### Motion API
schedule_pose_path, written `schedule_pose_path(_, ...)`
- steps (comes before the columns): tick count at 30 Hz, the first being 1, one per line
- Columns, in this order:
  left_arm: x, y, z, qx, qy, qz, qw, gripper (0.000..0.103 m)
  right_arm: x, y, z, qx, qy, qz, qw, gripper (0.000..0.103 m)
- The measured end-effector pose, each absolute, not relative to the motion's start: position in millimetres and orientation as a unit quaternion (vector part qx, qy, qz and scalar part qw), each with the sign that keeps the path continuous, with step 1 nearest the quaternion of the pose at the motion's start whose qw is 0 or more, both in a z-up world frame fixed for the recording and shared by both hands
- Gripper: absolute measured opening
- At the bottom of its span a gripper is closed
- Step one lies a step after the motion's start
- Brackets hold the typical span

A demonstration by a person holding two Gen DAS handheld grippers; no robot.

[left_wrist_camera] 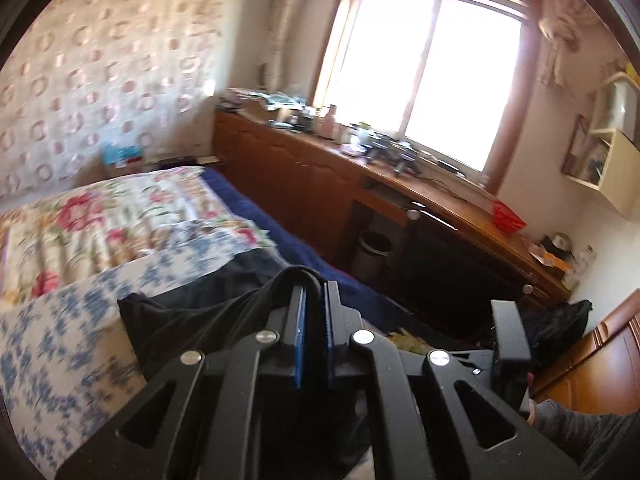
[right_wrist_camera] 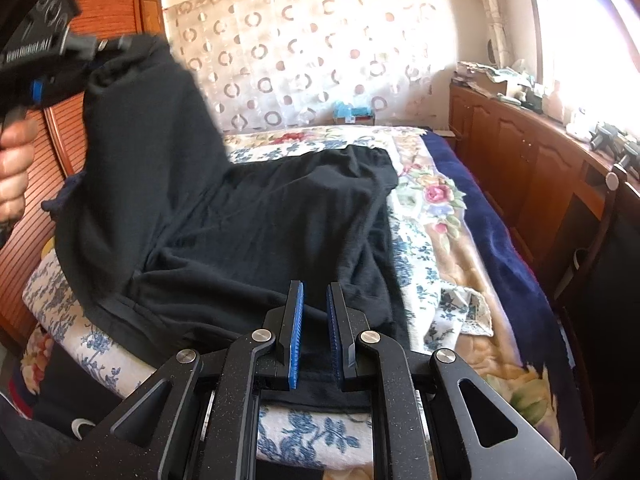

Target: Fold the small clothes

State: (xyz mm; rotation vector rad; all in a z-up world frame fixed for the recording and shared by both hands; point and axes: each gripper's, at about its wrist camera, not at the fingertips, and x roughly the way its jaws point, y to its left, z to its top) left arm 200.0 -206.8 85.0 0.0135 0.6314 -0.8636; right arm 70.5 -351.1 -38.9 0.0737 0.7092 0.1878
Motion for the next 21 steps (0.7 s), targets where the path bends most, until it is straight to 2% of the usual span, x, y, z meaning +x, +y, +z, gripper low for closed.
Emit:
schedule_pose_path(4,202,-247,73,0.055,0.328,-0.404,0.852,0.004,64,-359,-35,0.045,0.342,0.087,0.935,0.010)
schedule_pose_path(9,203,-254,37,0.095,0.388,-0.390,0.830,0.007,62,-362,-35,0.045,0.340,0.085,0.935,0.010)
schedule_pose_path(12,198,-241,17,0.132,0.411,-0.365,0.825,0.015,63,-362,-35,0.046,0.341,0.083,0.935,0.010)
schedule_pose_path(14,191,-227,8,0.150,0.410,-0.343,0.832,0.016,65,-362,-35,0.047,0.340,0.082,0.936,0.010)
schedule_pose_path(21,169,-163,20,0.101,0.398,-0.341,0.846,0.018,72,-355,-28,0.041,0.338,0.085,0.937,0.010)
